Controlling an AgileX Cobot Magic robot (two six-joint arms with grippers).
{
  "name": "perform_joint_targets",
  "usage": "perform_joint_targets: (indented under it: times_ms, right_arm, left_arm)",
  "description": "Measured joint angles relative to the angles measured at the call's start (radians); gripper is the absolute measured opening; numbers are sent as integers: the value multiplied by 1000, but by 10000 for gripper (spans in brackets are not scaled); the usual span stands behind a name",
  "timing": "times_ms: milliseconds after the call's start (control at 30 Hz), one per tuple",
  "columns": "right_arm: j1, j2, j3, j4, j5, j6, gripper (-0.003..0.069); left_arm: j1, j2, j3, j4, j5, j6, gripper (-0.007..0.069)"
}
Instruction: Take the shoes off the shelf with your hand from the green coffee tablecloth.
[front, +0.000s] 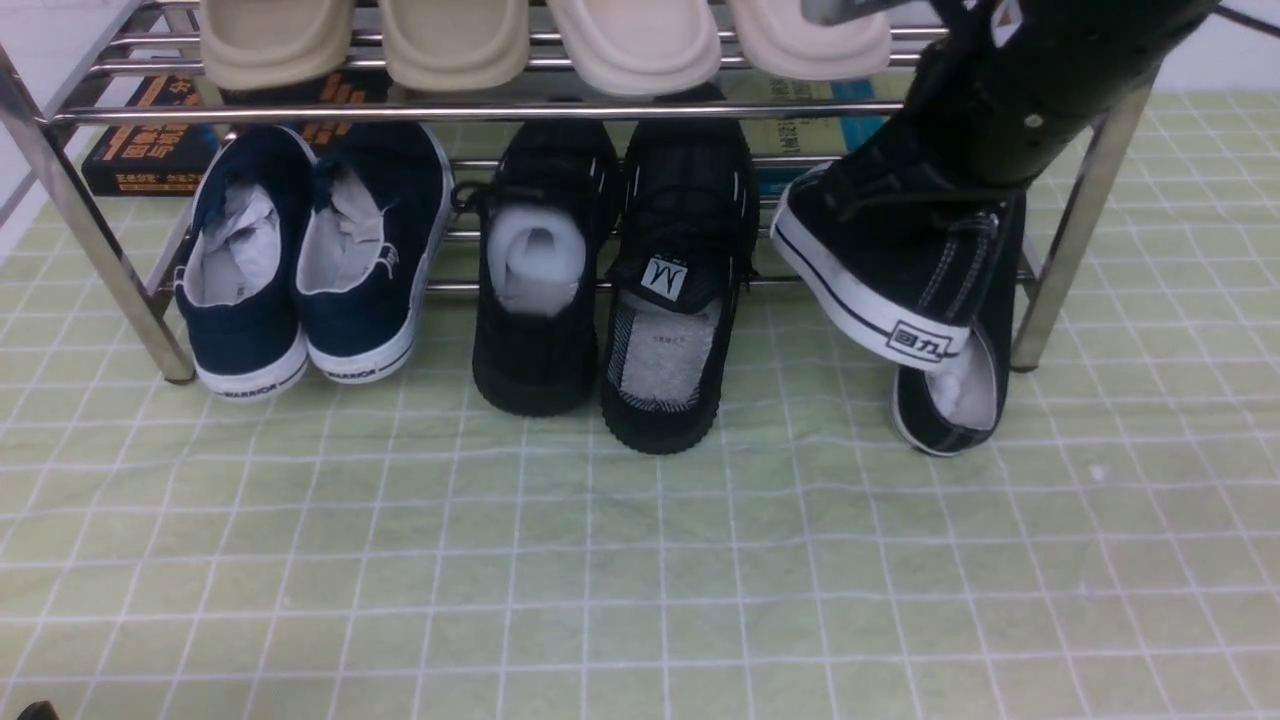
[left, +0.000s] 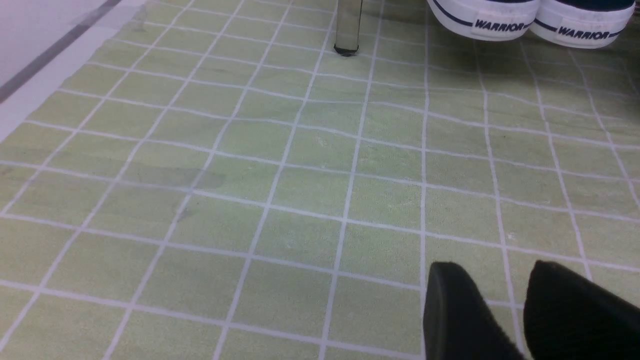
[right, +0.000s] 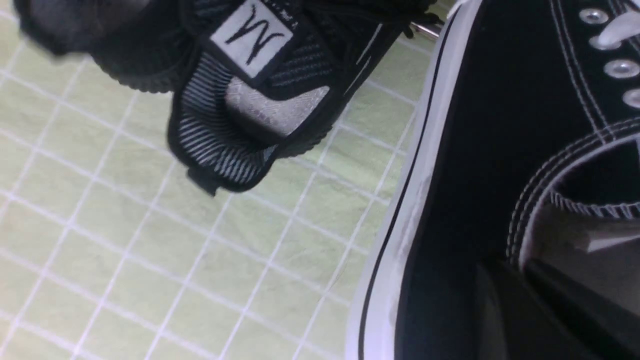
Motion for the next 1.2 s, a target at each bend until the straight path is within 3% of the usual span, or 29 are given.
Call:
perform_joint_targets:
  times_ms: [400, 767, 1033, 1200]
  right_arm:
    - [0, -95, 0, 154, 142, -72, 25]
    - [20, -243, 47, 329, 140, -101, 25]
    - [192, -419, 207, 333, 140, -18, 25]
    - [389, -440, 327, 321, 140, 89, 25]
  left_arm:
    - [0, 0, 0, 0, 0, 0, 242]
    - [0, 0, 0, 0, 0, 0, 242]
    - [0, 0, 0, 0, 0, 0, 242]
    - [0, 0, 0, 0, 0, 0, 242]
